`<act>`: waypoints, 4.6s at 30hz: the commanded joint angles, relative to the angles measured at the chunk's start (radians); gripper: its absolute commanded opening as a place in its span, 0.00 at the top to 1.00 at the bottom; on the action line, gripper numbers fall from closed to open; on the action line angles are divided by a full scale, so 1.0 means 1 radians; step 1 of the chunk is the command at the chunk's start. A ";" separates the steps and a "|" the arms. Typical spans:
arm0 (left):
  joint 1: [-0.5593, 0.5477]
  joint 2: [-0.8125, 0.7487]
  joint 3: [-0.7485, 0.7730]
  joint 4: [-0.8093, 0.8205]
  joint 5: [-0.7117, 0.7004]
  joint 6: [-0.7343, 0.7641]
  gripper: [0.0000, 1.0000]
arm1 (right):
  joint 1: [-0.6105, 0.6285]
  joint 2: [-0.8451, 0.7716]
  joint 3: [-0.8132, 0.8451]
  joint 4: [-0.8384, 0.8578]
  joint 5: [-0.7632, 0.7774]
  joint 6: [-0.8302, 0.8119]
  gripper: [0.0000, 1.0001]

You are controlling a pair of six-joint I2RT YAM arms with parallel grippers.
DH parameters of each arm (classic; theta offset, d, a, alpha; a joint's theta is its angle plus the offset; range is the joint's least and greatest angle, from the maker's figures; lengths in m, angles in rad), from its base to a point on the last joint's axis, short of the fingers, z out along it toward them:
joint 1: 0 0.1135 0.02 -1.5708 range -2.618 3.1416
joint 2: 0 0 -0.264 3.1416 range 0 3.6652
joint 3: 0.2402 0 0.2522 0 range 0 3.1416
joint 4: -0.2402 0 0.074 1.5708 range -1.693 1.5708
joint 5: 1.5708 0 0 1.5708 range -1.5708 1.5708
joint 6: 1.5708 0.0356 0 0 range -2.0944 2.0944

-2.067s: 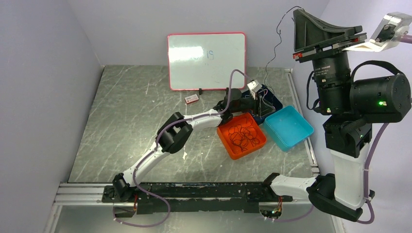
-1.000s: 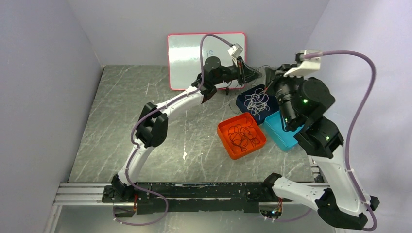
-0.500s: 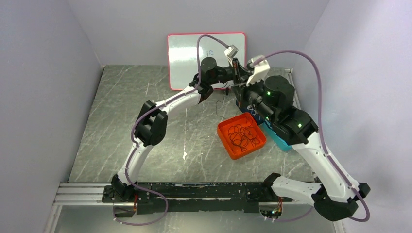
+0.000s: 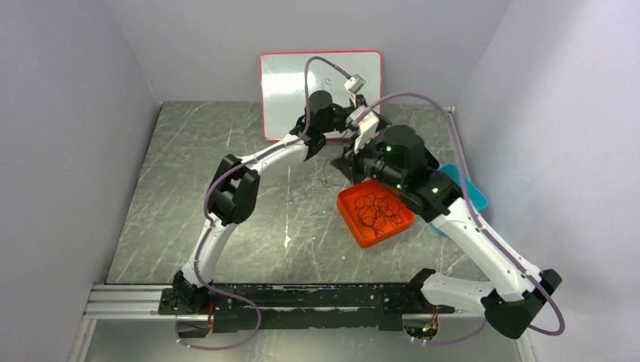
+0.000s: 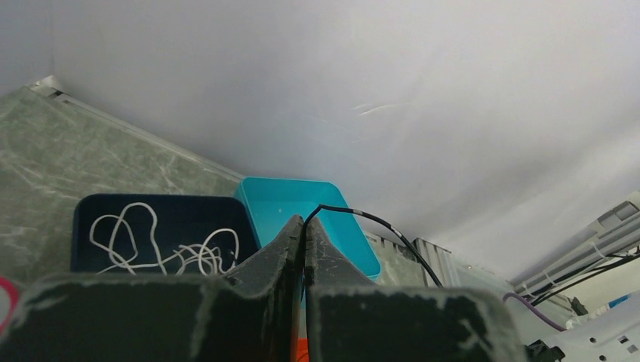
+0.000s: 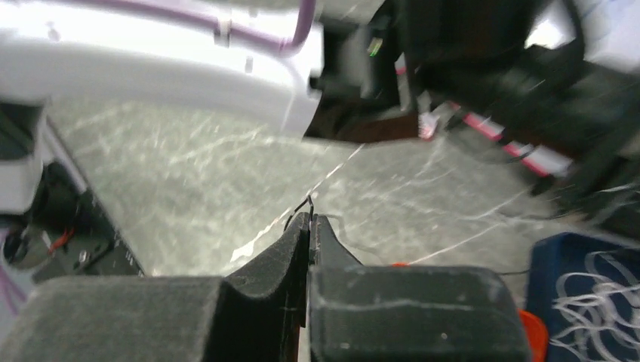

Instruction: Untangle the cables

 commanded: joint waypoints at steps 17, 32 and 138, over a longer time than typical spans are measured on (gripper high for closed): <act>0.051 -0.046 -0.042 -0.047 0.076 0.080 0.93 | 0.003 -0.110 -0.217 0.071 0.126 0.049 0.26; 0.055 -0.081 -0.086 -0.033 0.079 0.069 0.93 | -0.610 -0.014 -0.397 0.177 0.313 0.320 0.29; 0.200 -1.003 -0.634 -1.274 -0.959 0.629 0.00 | -0.312 0.057 -0.415 0.429 -0.126 0.355 0.32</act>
